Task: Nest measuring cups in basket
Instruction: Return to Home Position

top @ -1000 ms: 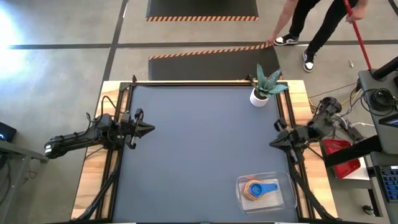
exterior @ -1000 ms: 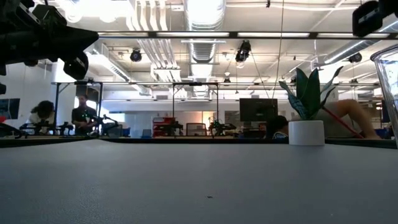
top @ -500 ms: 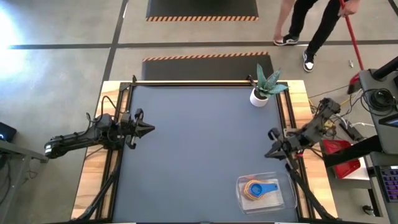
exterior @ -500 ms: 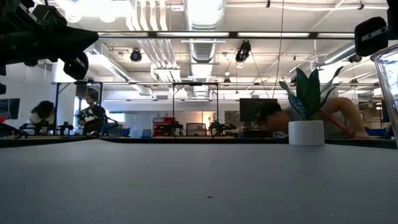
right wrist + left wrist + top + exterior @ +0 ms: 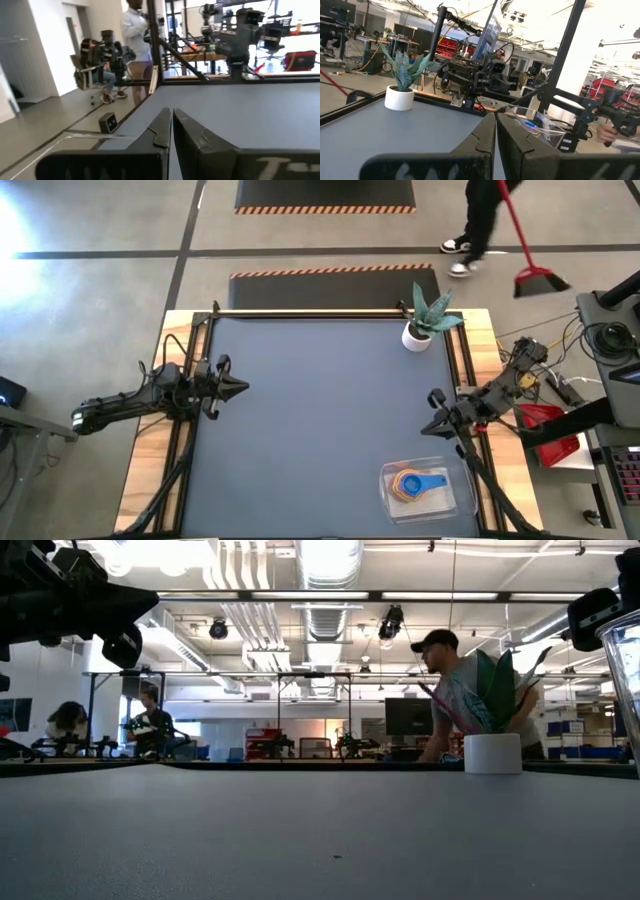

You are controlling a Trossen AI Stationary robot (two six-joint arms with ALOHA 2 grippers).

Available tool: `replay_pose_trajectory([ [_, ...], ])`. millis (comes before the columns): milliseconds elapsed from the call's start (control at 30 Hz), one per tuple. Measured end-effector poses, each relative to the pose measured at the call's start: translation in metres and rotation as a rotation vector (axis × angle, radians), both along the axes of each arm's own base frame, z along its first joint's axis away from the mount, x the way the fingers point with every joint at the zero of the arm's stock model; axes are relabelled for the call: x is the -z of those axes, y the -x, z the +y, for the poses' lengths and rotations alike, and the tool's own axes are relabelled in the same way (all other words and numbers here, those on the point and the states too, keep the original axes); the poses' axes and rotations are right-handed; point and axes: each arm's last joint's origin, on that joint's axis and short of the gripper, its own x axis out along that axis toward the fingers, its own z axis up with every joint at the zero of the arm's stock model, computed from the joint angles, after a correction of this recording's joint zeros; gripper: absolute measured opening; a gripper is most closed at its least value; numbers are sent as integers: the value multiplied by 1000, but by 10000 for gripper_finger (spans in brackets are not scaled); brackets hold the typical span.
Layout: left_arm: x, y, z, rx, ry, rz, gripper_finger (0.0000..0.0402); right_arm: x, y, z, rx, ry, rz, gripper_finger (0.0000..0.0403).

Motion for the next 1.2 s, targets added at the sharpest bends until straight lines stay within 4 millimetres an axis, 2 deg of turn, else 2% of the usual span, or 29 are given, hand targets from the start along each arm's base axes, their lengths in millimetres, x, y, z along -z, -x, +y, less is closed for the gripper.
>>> replay_pose_trajectory([
  [1200, 0, 0, 0, 0, 0, 0, 0, 0, 0, 0, 19, -2, -2, 9],
])
